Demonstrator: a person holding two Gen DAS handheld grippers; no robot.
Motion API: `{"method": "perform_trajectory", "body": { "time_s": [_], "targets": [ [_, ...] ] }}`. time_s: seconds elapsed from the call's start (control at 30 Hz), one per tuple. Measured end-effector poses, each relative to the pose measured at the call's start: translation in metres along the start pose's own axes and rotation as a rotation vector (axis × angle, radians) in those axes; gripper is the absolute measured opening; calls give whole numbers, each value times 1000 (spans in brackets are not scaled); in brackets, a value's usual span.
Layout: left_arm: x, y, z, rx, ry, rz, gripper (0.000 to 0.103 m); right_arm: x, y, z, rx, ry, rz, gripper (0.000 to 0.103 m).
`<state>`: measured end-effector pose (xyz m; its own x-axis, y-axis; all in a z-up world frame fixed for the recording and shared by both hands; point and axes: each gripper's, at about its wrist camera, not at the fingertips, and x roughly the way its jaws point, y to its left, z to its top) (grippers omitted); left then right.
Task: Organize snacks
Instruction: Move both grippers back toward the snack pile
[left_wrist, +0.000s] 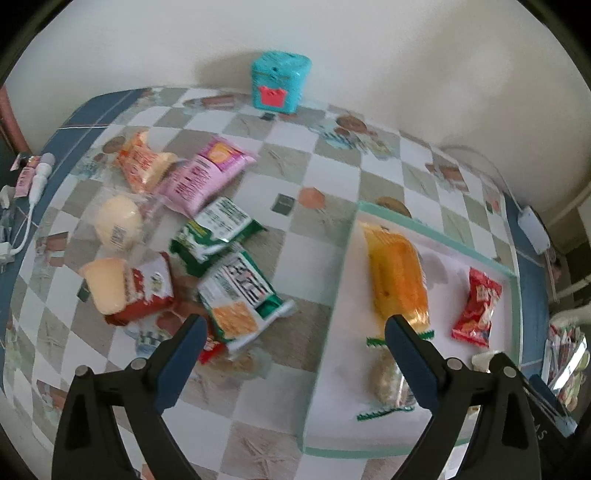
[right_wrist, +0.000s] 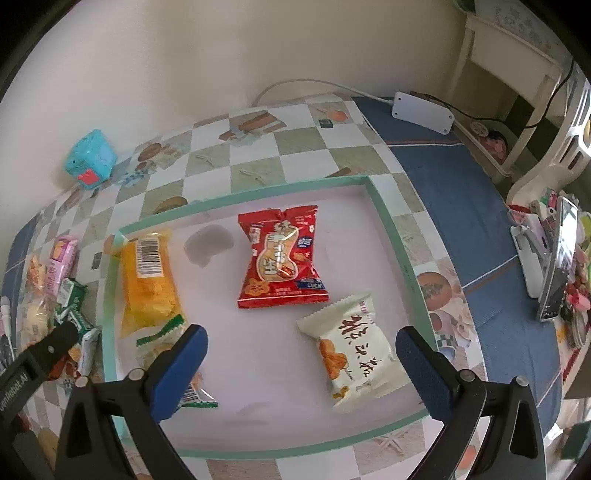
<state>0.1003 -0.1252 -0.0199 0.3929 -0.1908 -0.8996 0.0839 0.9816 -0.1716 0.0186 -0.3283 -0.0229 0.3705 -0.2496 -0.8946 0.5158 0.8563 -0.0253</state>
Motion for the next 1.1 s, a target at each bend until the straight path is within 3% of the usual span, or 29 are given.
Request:
{"method": "perform_trajectory", "body": {
  "time_s": [0.3, 0.4, 0.77, 1.0, 1.1],
  "targets": [
    [-29, 36, 17, -46, -149, 90, 97, -15, 17, 4, -24, -66, 4, 103],
    [-38, 51, 21, -77, -187, 67, 97, -19, 24, 5, -31, -80, 9, 103],
    [-57, 122, 27, -262, -228, 85, 97, -38, 79, 6, -114, -171, 122, 103],
    [-66, 169, 27, -355, -245, 93, 97, -39, 136, -3, -216, -174, 189, 103],
    [-60, 190, 23, -412, -232, 132, 100, -37, 163, -10, -269, -165, 217, 103]
  ]
}}
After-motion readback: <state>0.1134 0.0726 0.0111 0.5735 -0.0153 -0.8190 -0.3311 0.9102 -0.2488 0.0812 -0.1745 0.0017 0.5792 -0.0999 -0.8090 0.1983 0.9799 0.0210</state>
